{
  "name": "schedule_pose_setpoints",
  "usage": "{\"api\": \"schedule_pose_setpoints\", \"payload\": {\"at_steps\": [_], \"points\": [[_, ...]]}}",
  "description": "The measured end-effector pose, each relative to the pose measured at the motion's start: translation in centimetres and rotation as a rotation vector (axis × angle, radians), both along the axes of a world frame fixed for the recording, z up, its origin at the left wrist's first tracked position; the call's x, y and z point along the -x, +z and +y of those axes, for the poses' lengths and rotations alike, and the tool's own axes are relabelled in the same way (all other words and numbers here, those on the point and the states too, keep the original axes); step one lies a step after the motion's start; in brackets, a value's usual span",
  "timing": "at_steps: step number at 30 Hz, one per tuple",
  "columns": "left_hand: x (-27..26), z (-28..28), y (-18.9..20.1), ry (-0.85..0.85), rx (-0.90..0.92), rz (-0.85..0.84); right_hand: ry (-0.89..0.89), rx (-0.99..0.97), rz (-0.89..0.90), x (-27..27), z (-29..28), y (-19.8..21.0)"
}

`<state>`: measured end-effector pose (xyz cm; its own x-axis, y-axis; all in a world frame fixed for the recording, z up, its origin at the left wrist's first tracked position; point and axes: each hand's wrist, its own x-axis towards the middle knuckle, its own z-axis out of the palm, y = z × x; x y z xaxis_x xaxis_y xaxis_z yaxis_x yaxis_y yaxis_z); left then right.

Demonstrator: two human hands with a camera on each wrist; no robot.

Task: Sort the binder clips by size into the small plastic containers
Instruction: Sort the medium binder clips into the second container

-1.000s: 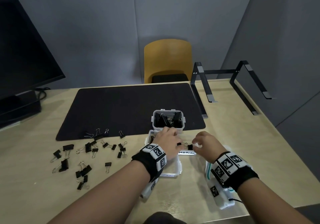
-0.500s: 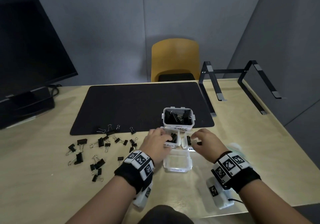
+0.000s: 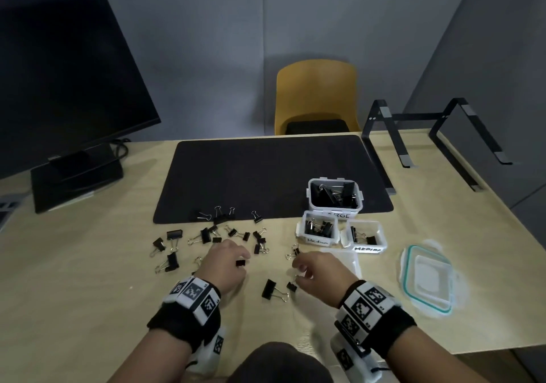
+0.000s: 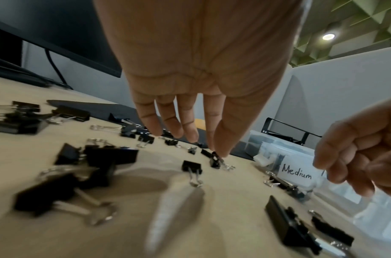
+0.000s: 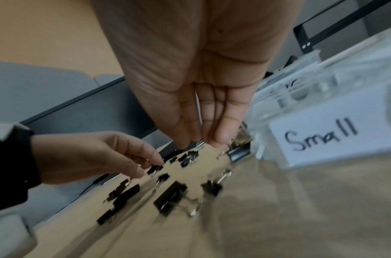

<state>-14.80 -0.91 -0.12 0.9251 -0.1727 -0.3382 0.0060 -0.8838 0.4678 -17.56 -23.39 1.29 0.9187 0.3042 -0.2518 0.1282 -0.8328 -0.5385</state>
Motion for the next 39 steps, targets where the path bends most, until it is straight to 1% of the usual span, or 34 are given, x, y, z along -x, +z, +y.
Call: {"api": "schedule_pose_setpoints", "payload": {"at_steps": [4,6,12,15,17,25,29,32,35,39], "points": [[0.6,1.8,-0.8,0.026,0.014,0.037,0.025,0.037,0.065,0.6,2.6,-1.4],[0.9,2.0,-1.1,0.013,0.014,0.028,0.014,0.065,0.058,0.7,3.2,-1.8],[1.6,1.8,-1.6,-0.081,0.019,0.001,-0.194,0.167,-0.049,0.2,3.8,-1.8],[1.8,1.4,-2.0,-0.122,0.021,0.024,-0.282,0.189,-0.033,-0.3,3.4,-1.6],[1.9,1.1,-2.2,-0.14,0.037,0.037,-0.309,0.213,-0.006,-0.8,3.3,-1.5],[2.0,-0.8,-2.8,-0.226,0.05,0.029,-0.321,0.317,0.051,-2.4,3.6,-1.6],[2.0,-1.9,-2.6,-0.291,0.005,-0.003,-0.292,0.354,0.053,-2.8,3.8,-1.7],[1.9,-2.6,-2.5,-0.335,-0.047,-0.031,-0.29,0.345,0.056,-2.9,3.6,-1.5],[1.6,-3.0,-2.3,-0.342,-0.07,-0.046,-0.309,0.28,0.039,-3.1,3.1,-1.1],[1.3,-3.4,-1.7,-0.299,-0.029,-0.055,-0.308,0.208,0.058,-3.0,2.1,0.0]]}}
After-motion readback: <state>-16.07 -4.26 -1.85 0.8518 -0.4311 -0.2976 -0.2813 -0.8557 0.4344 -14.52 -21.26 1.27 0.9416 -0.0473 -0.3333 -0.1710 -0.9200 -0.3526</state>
